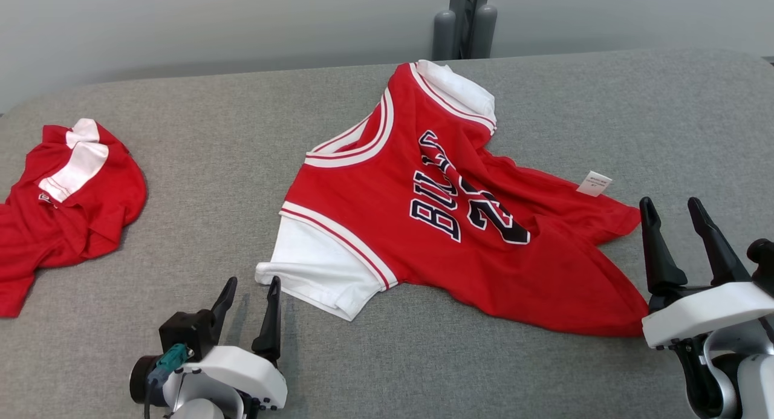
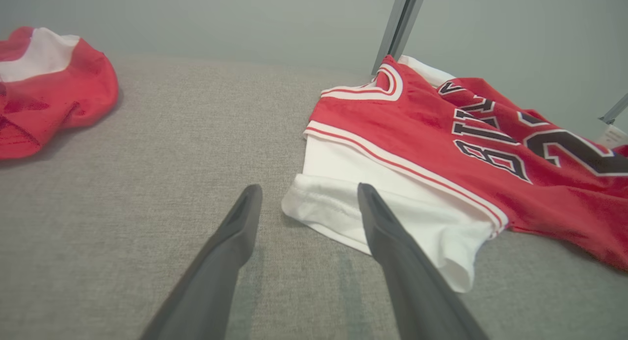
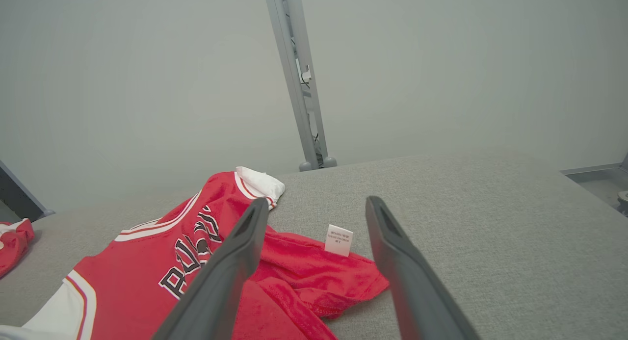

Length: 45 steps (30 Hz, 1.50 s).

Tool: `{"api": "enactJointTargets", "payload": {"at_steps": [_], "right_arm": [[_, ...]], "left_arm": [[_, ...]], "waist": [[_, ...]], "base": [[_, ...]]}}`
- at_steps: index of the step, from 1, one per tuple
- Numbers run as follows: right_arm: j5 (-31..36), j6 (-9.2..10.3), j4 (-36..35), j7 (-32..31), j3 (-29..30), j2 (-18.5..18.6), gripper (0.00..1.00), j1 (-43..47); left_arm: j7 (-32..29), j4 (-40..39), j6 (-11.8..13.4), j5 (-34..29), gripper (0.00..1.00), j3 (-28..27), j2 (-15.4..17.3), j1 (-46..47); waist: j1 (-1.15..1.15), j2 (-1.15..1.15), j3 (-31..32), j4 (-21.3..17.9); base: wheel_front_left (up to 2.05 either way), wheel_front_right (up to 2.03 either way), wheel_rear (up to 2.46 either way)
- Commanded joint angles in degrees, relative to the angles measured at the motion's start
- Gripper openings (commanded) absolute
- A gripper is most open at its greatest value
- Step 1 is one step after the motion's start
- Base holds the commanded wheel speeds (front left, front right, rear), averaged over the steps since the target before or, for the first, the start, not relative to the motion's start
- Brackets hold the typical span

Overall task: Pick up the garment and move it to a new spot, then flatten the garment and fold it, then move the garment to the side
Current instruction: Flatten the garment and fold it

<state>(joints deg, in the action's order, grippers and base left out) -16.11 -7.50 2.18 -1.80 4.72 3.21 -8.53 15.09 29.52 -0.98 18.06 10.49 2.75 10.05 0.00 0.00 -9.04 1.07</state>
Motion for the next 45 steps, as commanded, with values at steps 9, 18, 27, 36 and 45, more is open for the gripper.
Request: {"api": "enactJointTargets", "payload": {"at_steps": [9, 18, 27, 36, 45], "right_arm": [[0.67, 0.02, 1.04, 1.01, -0.12, -0.05, 1.00, -0.84], [1.35, 0.02, 1.72, 1.22, -0.78, -0.13, 1.00, -1.11], [1.61, 0.02, 1.86, 1.27, -0.26, -0.16, 1.00, -1.07], [2.18, 0.02, 3.46, 1.72, 1.40, -0.15, 1.00, 0.21], [0.13, 0.02, 7.15, 3.23, 6.31, -0.17, 1.00, 5.96]], "left_arm": [[0.13, 5.90, -0.77, -0.39, 1.00, -2.31, 0.44, 4.78], [0.13, 11.10, -2.10, -0.26, 1.00, -4.17, 0.59, 7.59], [0.13, 14.69, -4.72, 0.49, 0.00, -3.66, 0.54, 9.29], [0.13, 10.62, -5.87, 1.17, 0.00, -4.93, 0.52, 7.66], [0.13, 4.47, -6.21, 0.75, 0.00, -3.86, 0.72, 2.56]], "waist": [[0.00, 0.00, -1.76, -2.25], [0.00, 0.00, -2.24, -3.63], [0.00, 0.00, -2.95, -4.29], [0.00, 0.00, -2.40, -3.60], [0.00, 0.00, 0.14, -2.16]], "base": [[0.00, 0.00, 0.00], [0.00, 0.00, 0.00], [0.00, 0.00, 0.00], [0.00, 0.00, 0.00], [0.00, 0.00, 0.00]]}}
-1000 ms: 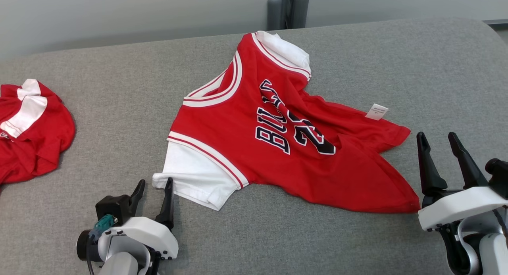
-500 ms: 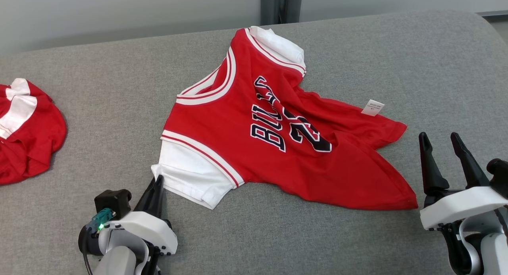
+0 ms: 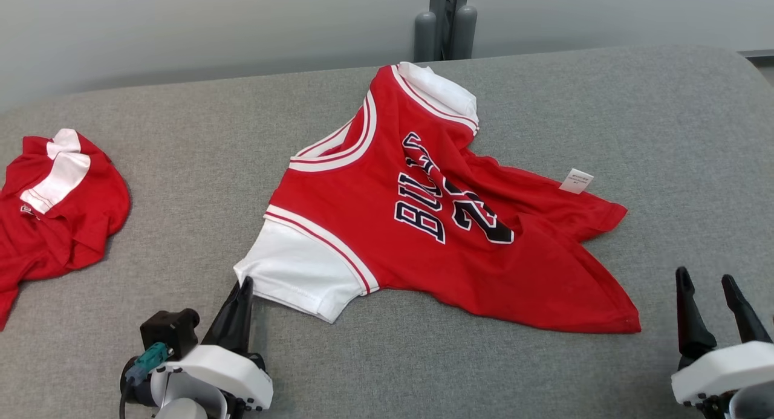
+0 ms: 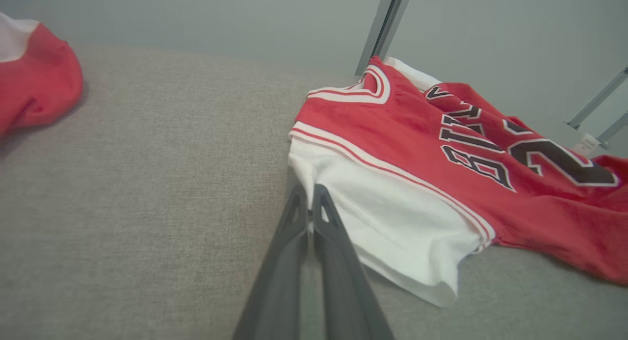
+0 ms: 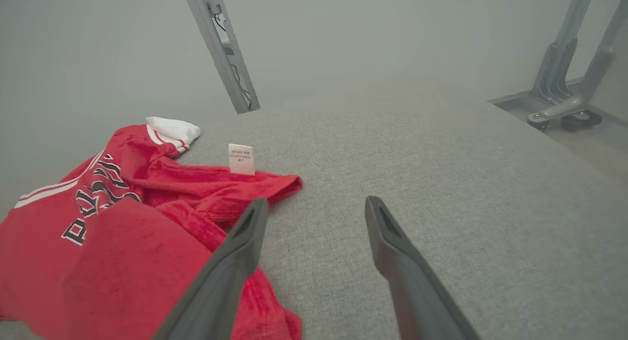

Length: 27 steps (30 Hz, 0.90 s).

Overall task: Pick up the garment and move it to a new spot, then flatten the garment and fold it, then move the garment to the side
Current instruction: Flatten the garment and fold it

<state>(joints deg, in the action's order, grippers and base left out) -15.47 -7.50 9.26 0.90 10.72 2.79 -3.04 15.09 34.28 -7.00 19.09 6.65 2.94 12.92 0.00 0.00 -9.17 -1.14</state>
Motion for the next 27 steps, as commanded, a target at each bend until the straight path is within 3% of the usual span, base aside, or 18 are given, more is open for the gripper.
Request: {"api": "enactJointTargets", "payload": {"at_steps": [1, 9, 19, 27], "right_arm": [[-1.48, 0.02, 0.37, 0.76, 0.60, 0.25, 1.00, 1.20], [-12.03, 0.02, 5.61, 2.12, -3.39, 0.25, 1.00, 3.76], [-26.41, 0.02, 15.54, 2.91, -8.66, 0.28, 1.00, -0.15], [-32.23, 0.02, 19.82, 3.60, -11.36, 0.21, 1.00, -2.12]], "left_arm": [[0.13, -0.81, -0.23, -0.19, 0.00, 0.16, 0.69, -0.83], [-1.70, -5.95, 0.48, 0.70, 0.00, 0.20, 1.74, -4.31], [-5.40, -12.87, 2.64, 0.66, 0.00, 1.09, 2.04, -6.87], [-6.17, -15.07, 3.27, 1.23, 0.00, 1.95, 1.79, -7.97]], "waist": [[0.00, 0.00, 0.44, -0.03], [0.00, 0.00, 0.51, -0.77], [0.00, 0.00, 0.64, 1.02], [0.00, 0.00, 1.14, 2.70]], "base": [[0.00, 0.00, 0.00], [0.00, 0.00, 0.00], [0.00, 0.00, 0.00], [0.00, 0.00, 0.00]]}}
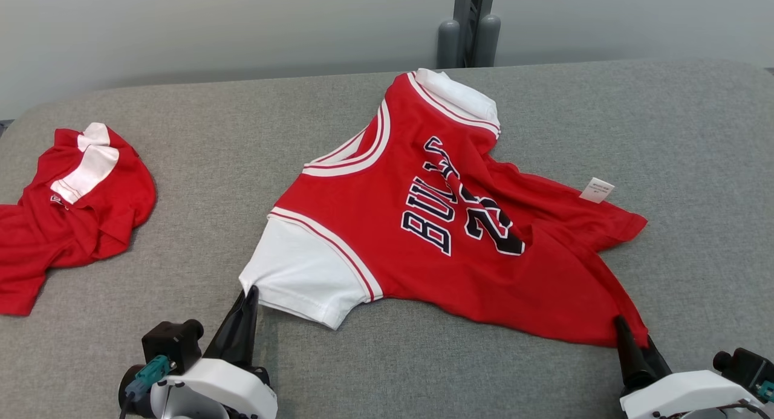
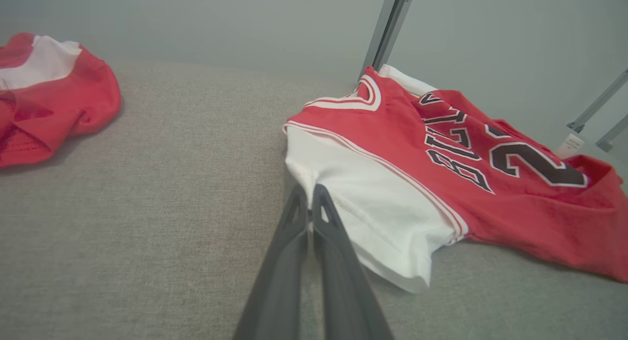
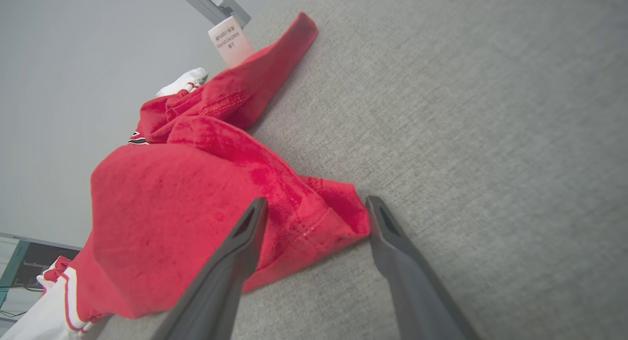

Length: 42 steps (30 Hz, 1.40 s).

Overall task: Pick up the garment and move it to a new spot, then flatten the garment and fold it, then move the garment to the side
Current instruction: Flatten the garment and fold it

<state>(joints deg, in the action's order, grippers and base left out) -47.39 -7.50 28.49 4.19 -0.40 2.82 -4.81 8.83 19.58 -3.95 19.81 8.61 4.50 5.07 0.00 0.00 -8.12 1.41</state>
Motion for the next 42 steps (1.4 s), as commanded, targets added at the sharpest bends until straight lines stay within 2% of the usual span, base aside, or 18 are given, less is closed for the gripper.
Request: {"api": "enactJointTargets", "payload": {"at_steps": [1, 3, 4, 5, 6, 12, 18, 22, 29, 31, 33, 34, 38, 42], "right_arm": [[-0.64, 0.02, 0.82, 0.23, -0.43, 0.18, 1.00, -0.39], [-0.87, 0.02, 1.09, 0.05, -0.66, 0.17, 1.00, -0.41], [-1.17, 0.02, 1.30, -0.22, -0.85, 0.16, 0.47, -0.44], [-1.15, 0.02, 1.40, -0.44, -1.11, 0.13, 0.14, -0.50], [-0.52, 0.02, 0.86, -0.46, -1.23, 0.13, 0.00, -0.75], [0.19, 0.02, -3.52, -0.27, -0.52, 0.36, 0.00, -1.26], [0.83, 0.02, -11.65, -1.68, 0.65, 0.55, 0.00, -1.88], [0.87, 0.02, -17.93, -4.97, 1.44, 0.46, 0.00, -3.41], [3.91, 0.02, -26.57, -11.02, 6.49, 0.32, 0.00, -9.11], [7.58, 0.02, -27.25, -12.60, 8.33, 0.53, 0.00, -11.56], [9.53, 0.02, -27.55, -14.42, 10.19, 0.43, 0.00, -14.41], [10.62, 0.02, -28.19, -16.28, 11.32, 0.32, 0.00, -17.27], [14.86, 0.02, -29.17, -19.07, 12.55, 0.28, 0.00, -22.33], [13.79, 0.02, -29.03, -21.44, 12.42, 0.20, 0.00, -27.37]], "left_arm": [[-0.02, -0.51, 0.28, 0.57, 0.00, 0.09, 0.21, -0.27], [-0.04, -0.62, 0.34, 0.53, 0.00, 0.17, 0.20, -0.48], [-0.06, -0.75, 0.42, 0.48, 0.00, 0.23, 0.20, -0.68], [-0.06, -0.88, 0.46, 0.53, 0.00, 0.27, 0.18, -0.84], [-0.04, -1.14, 0.56, 0.65, 0.00, 0.38, 0.18, -1.01], [0.65, -3.31, 0.01, 2.68, 0.00, 0.07, -0.11, -1.04], [2.02, -9.06, -0.97, 7.37, 0.00, -0.65, -0.71, -0.38], [0.97, -14.21, -1.36, 12.47, 0.00, -1.07, -1.03, 0.27], [-3.11, -24.99, 0.88, 21.17, 0.00, -1.57, -1.39, 3.57], [-4.88, -27.70, 2.14, 26.25, 0.00, -2.41, -1.39, 5.19], [-6.45, -29.68, 3.80, 28.48, 0.00, -2.86, -1.47, 7.75], [-7.93, -30.94, 5.44, 29.56, 0.00, -3.19, -1.46, 10.44], [-10.55, -33.34, 8.66, 34.25, 0.00, -3.23, -1.54, 15.71], [-11.63, -35.47, 13.57, 39.23, 0.00, -2.89, -1.48, 21.41]], "waist": [[0.00, 0.00, 0.14, 0.28], [0.00, 0.00, 0.18, 0.40], [0.00, 0.00, 0.24, 0.51], [0.00, 0.00, 0.29, 0.62], [0.00, 0.00, 0.30, 0.74], [0.00, 0.00, 0.61, 0.77], [0.00, 0.00, 1.73, 0.62], [0.00, 0.00, 3.13, 0.10], [0.00, 0.00, 5.53, -0.92], [0.00, 0.00, 6.26, -1.18], [0.00, 0.00, 6.74, -1.17], [0.00, 0.00, 7.12, -1.20], [0.00, 0.00, 7.34, -1.74], [0.00, 0.00, 6.36, -1.95]], "base": [[0.00, 0.00, 0.00], [0.00, 0.00, 0.00], [0.00, 0.00, 0.00], [0.00, 0.00, 0.00], [0.00, 0.00, 0.00], [0.00, 0.00, 0.00], [0.00, 0.00, 0.00], [0.00, 0.00, 0.00], [0.00, 0.00, 0.00], [0.00, 0.00, 0.00], [0.00, 0.00, 0.00], [0.00, 0.00, 0.00], [0.00, 0.00, 0.00], [0.00, 0.00, 0.00]]}}
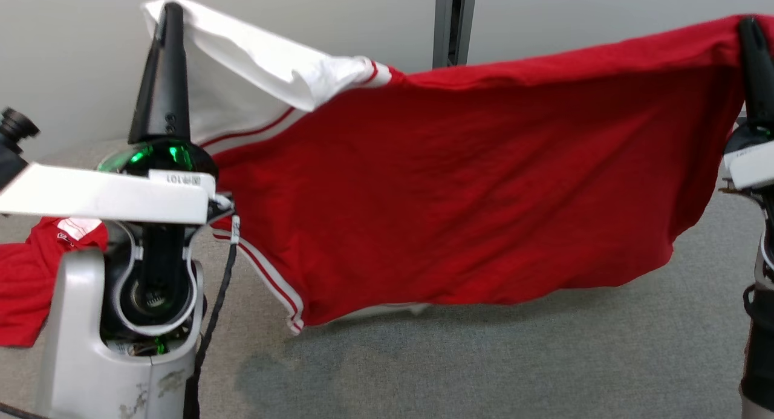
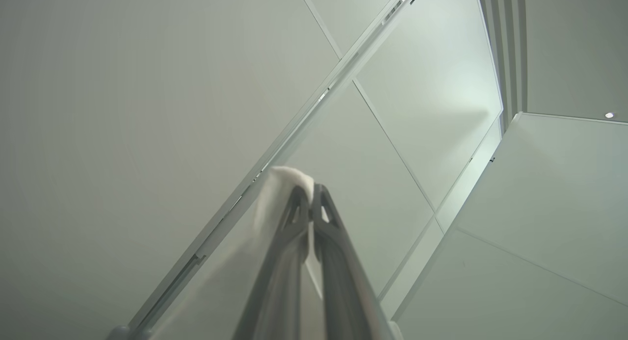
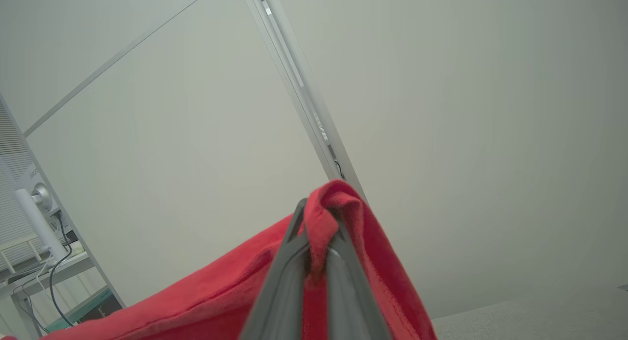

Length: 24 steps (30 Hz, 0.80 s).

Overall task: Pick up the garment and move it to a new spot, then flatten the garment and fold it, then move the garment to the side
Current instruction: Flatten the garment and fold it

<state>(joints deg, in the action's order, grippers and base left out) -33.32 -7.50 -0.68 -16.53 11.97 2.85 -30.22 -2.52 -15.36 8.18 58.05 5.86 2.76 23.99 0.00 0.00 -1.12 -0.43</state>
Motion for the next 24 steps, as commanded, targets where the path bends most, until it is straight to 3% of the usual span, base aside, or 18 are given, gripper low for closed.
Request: {"api": "enactJointTargets", "payload": {"at_steps": [1, 9, 13, 16, 19, 24], "right_arm": [[-0.39, 0.02, 0.48, -1.27, 0.44, 0.21, 0.00, -3.35], [0.02, 0.02, 6.90, -5.94, 3.74, 0.19, 0.00, -18.47], [0.83, 0.02, 14.35, -7.13, 4.31, 0.14, 0.00, -30.95], [2.21, 0.01, 20.09, -5.94, 2.68, 0.10, 0.00, -40.91], [4.54, 0.02, 27.18, -2.13, 2.68, 0.22, 0.00, -48.93], [6.74, 0.02, 34.99, 7.15, -0.54, 0.41, 0.00, -59.65]], "left_arm": [[-0.50, -0.74, 2.66, 1.42, 0.00, -0.24, 0.23, 4.09], [-6.19, 5.28, 9.14, 3.05, 0.00, -1.90, 1.40, 20.63], [-8.52, 13.26, 10.02, 2.27, 0.00, -2.38, 3.43, 33.04], [-8.03, 19.75, 8.40, 0.29, 0.00, -1.75, 5.28, 43.11], [-3.31, 27.65, 5.13, -2.99, 0.00, -1.22, 6.24, 51.69], [4.84, 38.14, 0.59, -3.97, 0.00, -2.83, 5.18, 62.99]], "waist": [[0.00, 0.00, -1.15, -0.21], [0.00, 0.00, -9.42, -0.12], [0.00, 0.00, -17.24, 0.22], [0.00, 0.00, -23.08, 0.51], [0.00, 0.00, -27.00, 1.83], [0.00, 0.00, -31.00, 3.27]], "base": [[0.00, 0.00, 0.00], [0.00, 0.00, 0.00], [0.00, 0.00, 0.00], [0.00, 0.00, 0.00], [0.00, 0.00, 0.00], [0.00, 0.00, 0.00]]}}
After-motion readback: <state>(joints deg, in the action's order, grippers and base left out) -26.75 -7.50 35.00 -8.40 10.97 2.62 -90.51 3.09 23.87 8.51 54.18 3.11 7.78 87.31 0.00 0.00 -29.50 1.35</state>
